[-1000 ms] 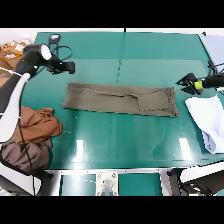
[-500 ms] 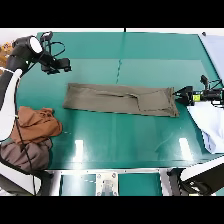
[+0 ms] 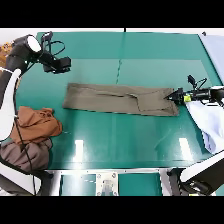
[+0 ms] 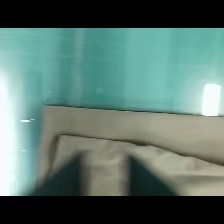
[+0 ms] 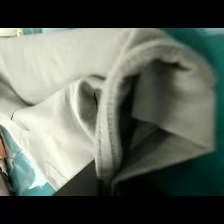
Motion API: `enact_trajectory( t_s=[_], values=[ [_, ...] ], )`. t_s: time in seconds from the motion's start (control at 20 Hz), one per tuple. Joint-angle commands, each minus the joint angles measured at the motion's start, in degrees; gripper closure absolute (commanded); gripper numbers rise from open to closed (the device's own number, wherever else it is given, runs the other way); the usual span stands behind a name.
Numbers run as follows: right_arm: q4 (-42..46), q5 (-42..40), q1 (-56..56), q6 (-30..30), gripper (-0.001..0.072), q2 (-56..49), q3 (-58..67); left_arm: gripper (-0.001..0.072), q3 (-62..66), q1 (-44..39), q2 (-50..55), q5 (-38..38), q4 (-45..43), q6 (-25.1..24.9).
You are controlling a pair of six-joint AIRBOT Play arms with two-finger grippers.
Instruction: Fold the shirts.
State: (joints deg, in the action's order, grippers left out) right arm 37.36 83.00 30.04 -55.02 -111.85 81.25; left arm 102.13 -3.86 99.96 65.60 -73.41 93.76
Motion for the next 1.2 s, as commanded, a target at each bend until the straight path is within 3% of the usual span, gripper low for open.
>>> enact_trajectory(
  t_s=[0.0, 0.1, 0.2, 0.4, 0.55, 0.7, 0.95, 1.15],
  values=[
    [-1.8, 3.7, -0.7, -3.2, 0.0695, 0.9, 3.2, 0.0683, 0.1, 0.0, 0.0, -0.1, 8.0, -6.1],
    [-1.8, 5.2, -0.7, -4.9, 0.0695, 3.5, 5.3, 0.0684, 0.1, -1.4, 0.0, -1.0, 13.6, -8.9],
    [-0.7, 6.3, -1.4, -7.0, 0.0695, 8.0, 7.4, 0.0684, 0.1, -5.5, 0.7, -2.4, 13.7, -9.4],
    [1.7, 7.1, -5.1, -14.7, 0.0695, 18.4, 10.4, 0.0684, 0.0, -19.1, 8.4, -10.8, 16.6, -9.9],
    [1.6, 7.1, -8.6, -19.6, 0.0695, 24.7, 12.3, 0.0684, 0.3, -29.0, 16.1, -20.3, 26.7, -14.0],
    [1.0, 7.1, -12.4, -24.6, 0.0694, 27.9, 13.7, 0.0683, 3.1, -34.2, 21.4, -24.6, 35.1, -15.4],
    [1.2, 7.0, -16.9, -26.7, 0.0695, 28.1, 13.6, 0.0683, 6.2, -34.9, 25.4, -21.7, 39.3, -15.2],
    [1.7, 6.2, -18.1, -27.6, 0.0695, 28.1, 13.6, 0.0684, 11.6, -28.5, 25.2, -4.4, 38.7, -15.8]
  ],
)
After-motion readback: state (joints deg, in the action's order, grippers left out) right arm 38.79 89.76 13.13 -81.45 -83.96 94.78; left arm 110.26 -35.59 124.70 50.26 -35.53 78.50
